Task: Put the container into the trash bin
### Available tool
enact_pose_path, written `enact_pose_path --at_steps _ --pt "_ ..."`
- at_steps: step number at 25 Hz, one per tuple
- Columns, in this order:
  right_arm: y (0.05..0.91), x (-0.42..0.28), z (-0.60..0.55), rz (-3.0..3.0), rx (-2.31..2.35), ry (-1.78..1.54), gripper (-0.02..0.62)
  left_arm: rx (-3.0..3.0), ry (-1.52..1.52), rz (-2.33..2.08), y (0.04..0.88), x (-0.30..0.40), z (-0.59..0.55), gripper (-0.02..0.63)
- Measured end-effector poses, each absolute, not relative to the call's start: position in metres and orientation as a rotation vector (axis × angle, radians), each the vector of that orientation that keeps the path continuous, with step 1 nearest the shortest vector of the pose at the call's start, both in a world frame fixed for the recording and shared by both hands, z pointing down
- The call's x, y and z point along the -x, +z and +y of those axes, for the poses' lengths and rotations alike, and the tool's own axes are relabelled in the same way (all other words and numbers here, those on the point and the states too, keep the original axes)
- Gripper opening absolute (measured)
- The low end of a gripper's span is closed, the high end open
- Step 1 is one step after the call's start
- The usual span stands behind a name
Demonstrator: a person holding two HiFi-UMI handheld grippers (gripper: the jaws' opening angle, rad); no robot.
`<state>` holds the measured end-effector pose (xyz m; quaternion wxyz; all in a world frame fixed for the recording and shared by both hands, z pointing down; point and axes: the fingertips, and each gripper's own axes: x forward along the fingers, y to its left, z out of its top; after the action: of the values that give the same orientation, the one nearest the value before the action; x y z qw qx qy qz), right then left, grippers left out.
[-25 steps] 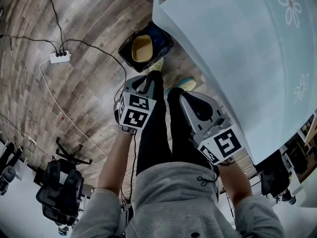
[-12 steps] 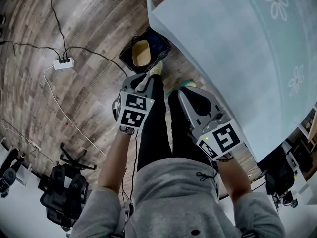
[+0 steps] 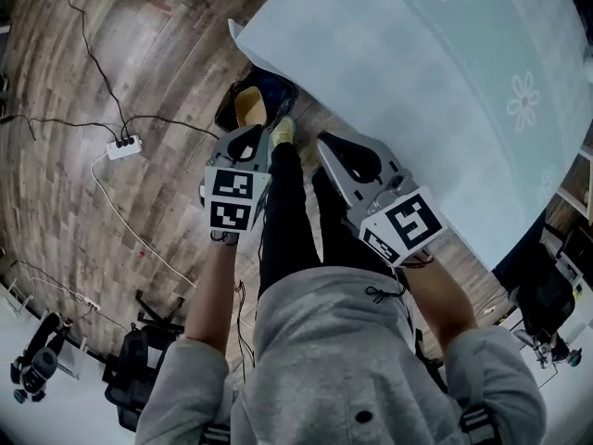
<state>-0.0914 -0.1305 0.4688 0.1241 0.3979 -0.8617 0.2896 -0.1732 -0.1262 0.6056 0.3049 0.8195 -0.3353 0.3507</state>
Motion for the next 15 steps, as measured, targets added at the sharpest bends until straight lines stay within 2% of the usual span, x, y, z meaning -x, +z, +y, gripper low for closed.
enact_pose_path --at_steps 15 --pt "0.356 -0.007 -0.141 -2.520 -1.522 0.624 0.031 -2.434 0.872 -0.896 0.478 0.099 -0.169 0.020"
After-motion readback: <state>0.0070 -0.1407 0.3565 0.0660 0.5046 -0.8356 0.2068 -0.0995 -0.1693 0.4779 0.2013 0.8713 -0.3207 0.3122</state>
